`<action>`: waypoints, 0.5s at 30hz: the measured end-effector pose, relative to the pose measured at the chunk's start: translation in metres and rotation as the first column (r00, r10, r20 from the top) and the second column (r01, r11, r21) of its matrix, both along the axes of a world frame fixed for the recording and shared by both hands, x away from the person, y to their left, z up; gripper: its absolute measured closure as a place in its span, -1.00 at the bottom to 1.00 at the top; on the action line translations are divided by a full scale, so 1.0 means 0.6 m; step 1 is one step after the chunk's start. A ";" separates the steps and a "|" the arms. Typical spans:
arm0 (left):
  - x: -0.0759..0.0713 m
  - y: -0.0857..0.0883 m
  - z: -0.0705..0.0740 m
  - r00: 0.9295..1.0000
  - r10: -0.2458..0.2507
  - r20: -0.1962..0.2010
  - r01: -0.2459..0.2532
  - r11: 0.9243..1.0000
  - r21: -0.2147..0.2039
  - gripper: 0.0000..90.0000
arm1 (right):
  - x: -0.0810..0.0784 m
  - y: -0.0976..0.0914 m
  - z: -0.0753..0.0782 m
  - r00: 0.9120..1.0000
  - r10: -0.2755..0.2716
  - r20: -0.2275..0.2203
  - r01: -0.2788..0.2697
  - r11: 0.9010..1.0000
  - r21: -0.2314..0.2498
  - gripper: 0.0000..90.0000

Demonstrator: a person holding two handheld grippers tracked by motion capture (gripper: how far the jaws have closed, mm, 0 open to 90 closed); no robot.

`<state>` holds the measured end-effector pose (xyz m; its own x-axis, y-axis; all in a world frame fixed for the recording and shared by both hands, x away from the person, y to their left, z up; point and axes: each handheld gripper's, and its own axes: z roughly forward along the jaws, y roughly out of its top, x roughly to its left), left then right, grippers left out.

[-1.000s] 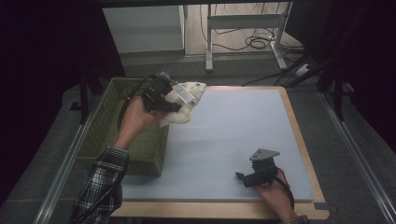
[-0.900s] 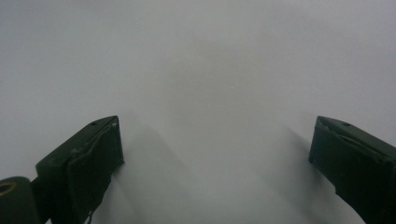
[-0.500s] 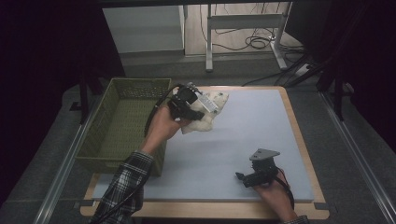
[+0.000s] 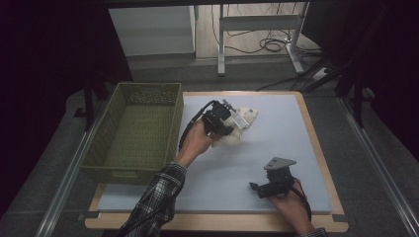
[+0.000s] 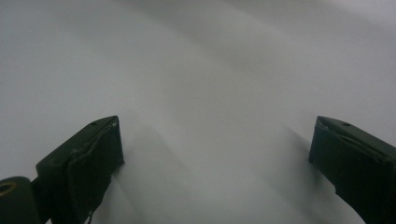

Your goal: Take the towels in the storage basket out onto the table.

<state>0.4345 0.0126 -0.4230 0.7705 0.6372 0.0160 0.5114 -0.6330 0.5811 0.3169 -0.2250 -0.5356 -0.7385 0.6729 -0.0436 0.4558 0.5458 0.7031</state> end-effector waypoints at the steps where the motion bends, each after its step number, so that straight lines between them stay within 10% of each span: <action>1: 0.003 -0.002 -0.006 1.000 0.000 0.001 0.000 1.000 -0.007 0.56 | 0.000 0.000 0.000 1.000 -0.001 0.000 0.001 1.000 0.000 -0.93; 15: 0.013 -0.039 -0.072 1.000 -0.019 -0.011 0.019 0.999 -0.047 0.41 | 0.000 0.000 0.000 1.000 -0.001 -0.002 0.001 1.000 0.001 -0.93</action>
<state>0.4426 -0.0110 -0.4661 0.7825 0.6222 -0.0228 0.5064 -0.6148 0.6046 0.3168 -0.2248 -0.5356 -0.7377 0.6738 -0.0416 0.4581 0.5449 0.7024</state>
